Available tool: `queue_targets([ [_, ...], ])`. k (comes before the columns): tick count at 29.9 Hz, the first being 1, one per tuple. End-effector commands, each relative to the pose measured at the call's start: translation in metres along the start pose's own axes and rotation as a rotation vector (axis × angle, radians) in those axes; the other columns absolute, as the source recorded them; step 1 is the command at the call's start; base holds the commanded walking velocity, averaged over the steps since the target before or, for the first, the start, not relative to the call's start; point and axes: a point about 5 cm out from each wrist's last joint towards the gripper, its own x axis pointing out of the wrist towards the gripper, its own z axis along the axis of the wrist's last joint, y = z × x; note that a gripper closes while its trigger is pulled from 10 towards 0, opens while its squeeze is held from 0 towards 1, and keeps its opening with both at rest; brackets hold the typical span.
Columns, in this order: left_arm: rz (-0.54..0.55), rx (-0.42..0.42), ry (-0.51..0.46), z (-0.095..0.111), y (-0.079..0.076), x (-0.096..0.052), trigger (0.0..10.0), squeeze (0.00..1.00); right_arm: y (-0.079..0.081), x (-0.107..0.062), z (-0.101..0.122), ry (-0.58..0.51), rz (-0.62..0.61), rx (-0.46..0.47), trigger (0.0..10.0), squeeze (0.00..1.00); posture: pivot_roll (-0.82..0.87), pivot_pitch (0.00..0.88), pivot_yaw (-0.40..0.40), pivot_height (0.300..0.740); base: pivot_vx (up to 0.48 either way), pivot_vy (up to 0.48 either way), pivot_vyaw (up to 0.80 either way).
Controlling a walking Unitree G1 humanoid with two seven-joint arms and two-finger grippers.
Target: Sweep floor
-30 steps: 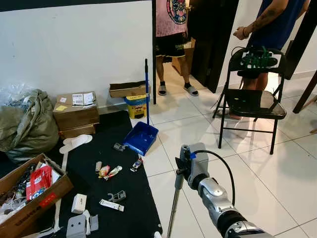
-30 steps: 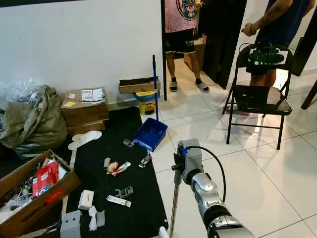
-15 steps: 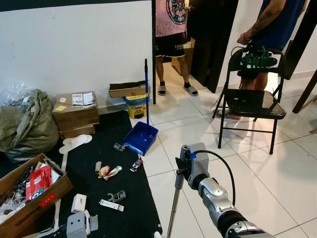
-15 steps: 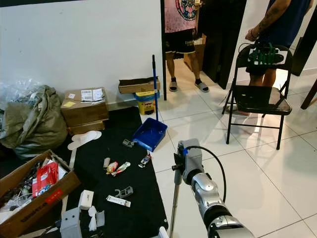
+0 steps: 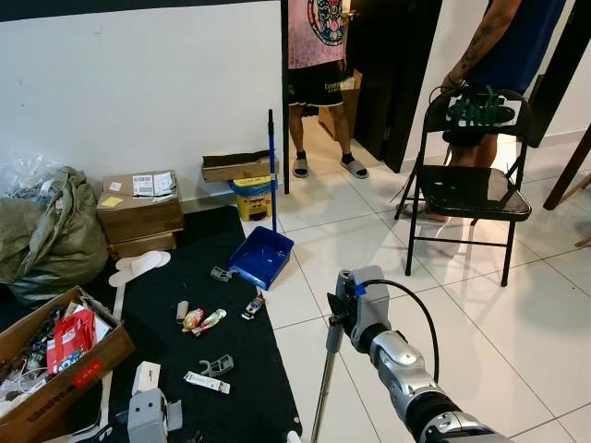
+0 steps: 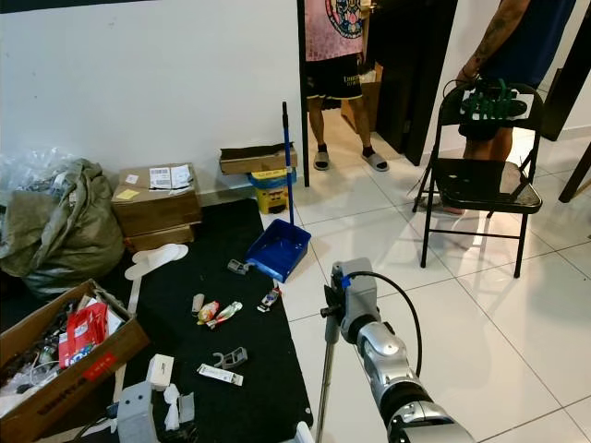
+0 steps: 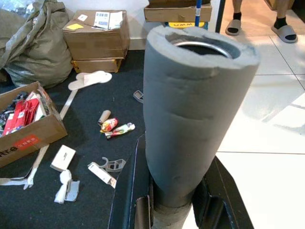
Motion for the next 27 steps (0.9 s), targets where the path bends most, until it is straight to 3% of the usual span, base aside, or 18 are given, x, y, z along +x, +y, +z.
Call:
queue_targets([
  [1, -0.009, 0.018, -0.019, 0.005, -0.001, 0.001, 10.0, 0.0, 0.002, -0.004, -0.015, 0.071, 0.009, 0.007, 10.0, 0.0, -0.12, 0.0, -0.008, 0.74, 0.0, 0.0, 0.0],
  [4, -0.013, 0.026, -0.019, 0.006, -0.002, 0.001, 10.0, 0.0, 0.002, -0.005, -0.015, 0.07, 0.009, 0.006, 10.0, 0.0, -0.12, 0.0, -0.008, 0.74, 0.0, 0.0, 0.0],
  [7, -0.001, 0.159, 0.062, -0.011, -0.003, -0.001, 10.0, 0.0, 0.002, -0.005, -0.016, 0.069, 0.012, 0.003, 10.0, 0.0, -0.12, 0.0, -0.004, 0.74, 0.0, 0.0, 0.0],
  [27, 0.018, 0.21, 0.137, -0.034, 0.007, -0.008, 10.0, 0.0, 0.003, -0.005, -0.015, 0.068, 0.022, -0.01, 10.0, 0.0, -0.12, 0.0, -0.012, 0.74, 0.0, 0.0, 0.0],
])
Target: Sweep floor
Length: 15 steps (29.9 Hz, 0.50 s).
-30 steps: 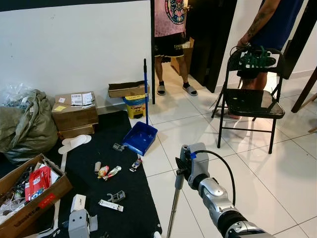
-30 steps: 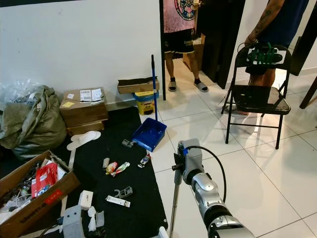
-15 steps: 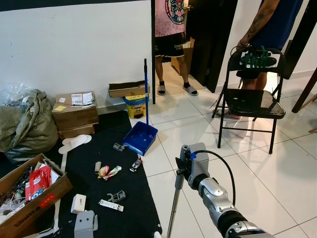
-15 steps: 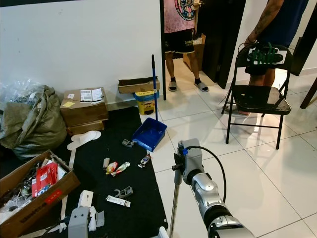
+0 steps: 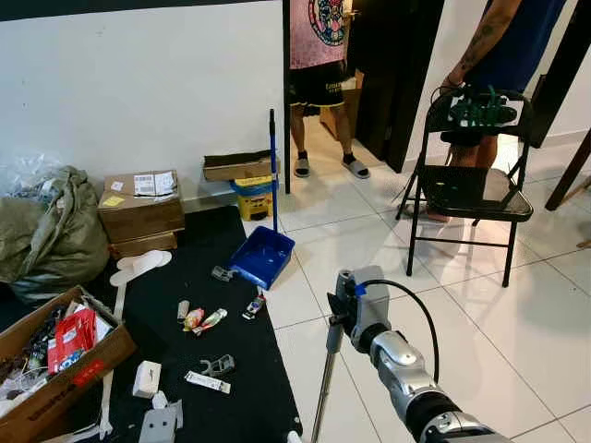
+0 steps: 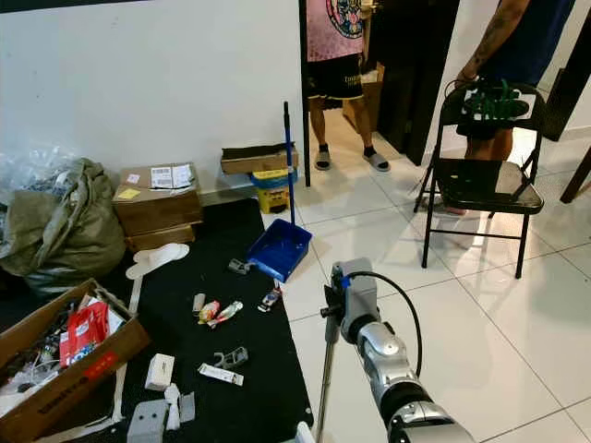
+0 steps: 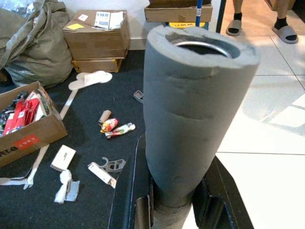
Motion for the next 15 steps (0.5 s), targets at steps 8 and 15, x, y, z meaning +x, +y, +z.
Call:
queue_targets([
  [8, 0.017, -0.003, 0.032, -0.0112, 0.0065, -0.0029, 10.0, 0.0, 0.0038, -0.0045, -0.0144, 0.067, 0.018, -0.009, 10.0, 0.0, -0.12, 0.0, -0.007, 0.74, 0.0, 0.0, 0.0],
  [15, 0.015, -0.004, 0.026, -0.01, 0.0109, -0.0035, 10.0, 0.0, 0.0044, -0.0044, -0.0143, 0.065, 0.016, -0.005, 10.0, 0.0, -0.12, 0.0, -0.006, 0.74, 0.0, 0.0, 0.0],
])
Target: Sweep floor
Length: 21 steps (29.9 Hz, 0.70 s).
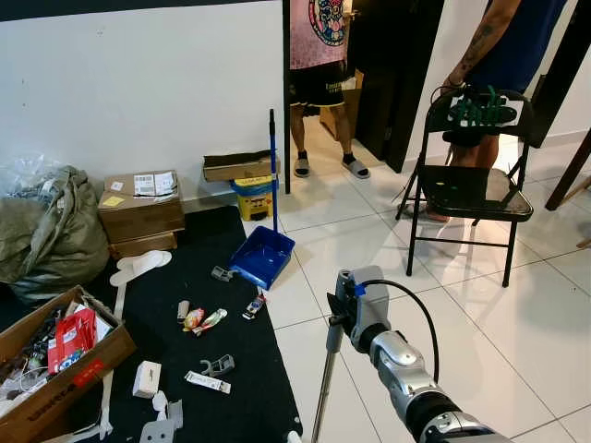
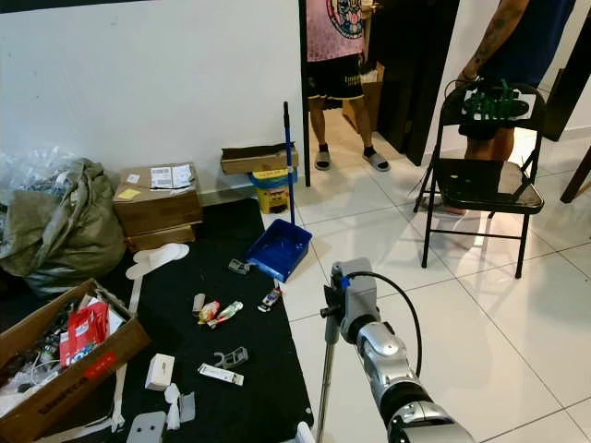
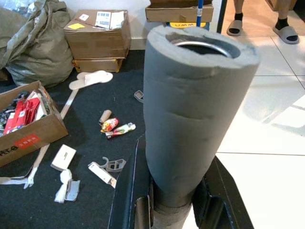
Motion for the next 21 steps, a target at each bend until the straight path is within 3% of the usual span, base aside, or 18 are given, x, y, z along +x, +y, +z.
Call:
queue_targets([
  [1, 0.016, 0.004, -0.003, 0.001, 0.008, -0.001, 10.0, 0.0, 0.004, -0.004, -0.014, 0.065, 0.013, -0.003, 10.0, 0.0, -0.12, 0.0, -0.006, 0.74, 0.0, 0.0, 0.0],
  [8, -0.003, 0.009, -0.011, 0.007, -0.002, 0.002, 10.0, 0.0, 0.004, -0.005, -0.015, 0.065, 0.013, 0.001, 10.0, 0.0, -0.12, 0.0, -0.007, 0.74, 0.0, 0.0, 0.0],
  [21, -0.009, 0.024, -0.021, 0.017, -0.003, 0.003, 10.0, 0.0, 0.002, -0.005, -0.015, 0.064, 0.01, 0.001, 10.0, 0.0, -0.13, 0.0, -0.006, 0.74, 0.0, 0.0, 0.0],
])
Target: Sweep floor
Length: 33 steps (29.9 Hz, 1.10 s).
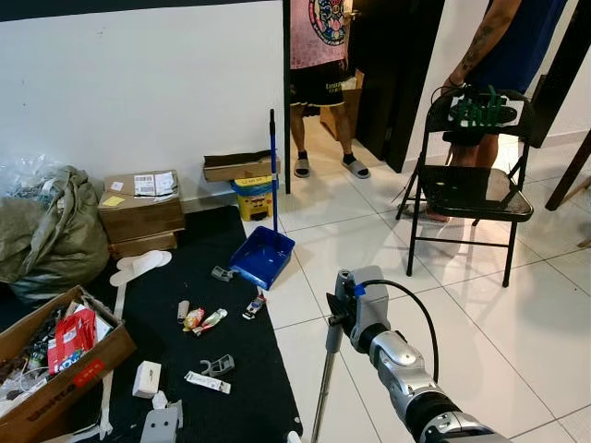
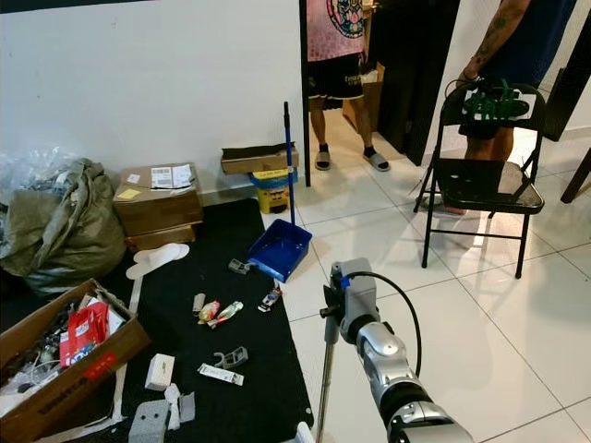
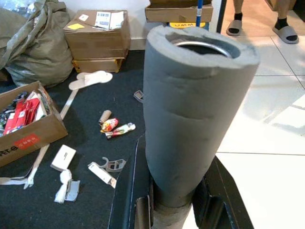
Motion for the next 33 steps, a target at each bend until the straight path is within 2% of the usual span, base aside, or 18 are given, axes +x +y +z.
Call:
queue_targets([
  [1, -0.004, 0.024, 0.003, 0.003, 0.001, 0.0, 10.0, 0.0, 0.002, -0.006, -0.015, 0.065, 0.01, 0.001, 10.0, 0.0, -0.13, 0.0, -0.009, 0.74, 0.0, 0.0, 0.0],
  [12, -0.017, 0.071, 0.032, -0.015, 0.006, -0.004, 10.0, 0.0, 0.004, -0.006, -0.015, 0.067, 0.023, -0.024, 10.0, 0.0, -0.13, 0.0, -0.009, 0.74, 0.0, 0.0, 0.0],
  [23, -0.011, 0.08, 0.032, -0.013, 0.016, -0.005, 10.0, 0.0, 0.007, -0.006, -0.017, 0.071, 0.038, -0.019, 10.0, 0.0, -0.12, 0.0, -0.006, 0.74, 0.0, 0.0, 0.16],
  [33, -0.016, 0.091, 0.03, -0.012, 0.016, -0.005, 10.0, 0.0, 0.009, -0.006, -0.019, 0.075, 0.04, -0.012, 10.0, 0.0, -0.13, 0.0, 0.007, 0.74, 0.0, 0.0, 0.0],
])
